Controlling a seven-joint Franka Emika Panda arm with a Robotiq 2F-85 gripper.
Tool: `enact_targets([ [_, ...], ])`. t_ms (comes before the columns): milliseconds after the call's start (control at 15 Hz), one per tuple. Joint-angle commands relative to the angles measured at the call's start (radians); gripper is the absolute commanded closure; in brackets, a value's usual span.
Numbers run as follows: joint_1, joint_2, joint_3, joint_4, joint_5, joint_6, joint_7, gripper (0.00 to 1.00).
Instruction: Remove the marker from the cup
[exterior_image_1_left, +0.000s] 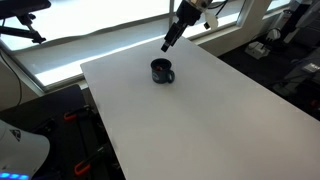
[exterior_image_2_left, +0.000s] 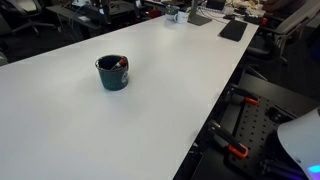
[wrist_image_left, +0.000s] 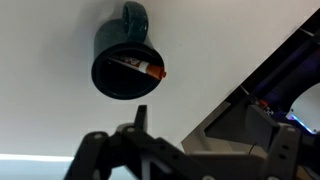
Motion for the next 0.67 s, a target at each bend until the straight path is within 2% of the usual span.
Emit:
enact_targets([
  [0, -0.011, 0.012, 0.014, 0.008, -0.007, -0.005, 0.005, 0.0],
  [267, -0.012, 0.036, 0.012, 0.047, -0.02, -0.032, -0.003, 0.0],
  [600, -0.002, 0.118, 0.045, 0.154, -0.081, -0.076, -0.156, 0.0],
])
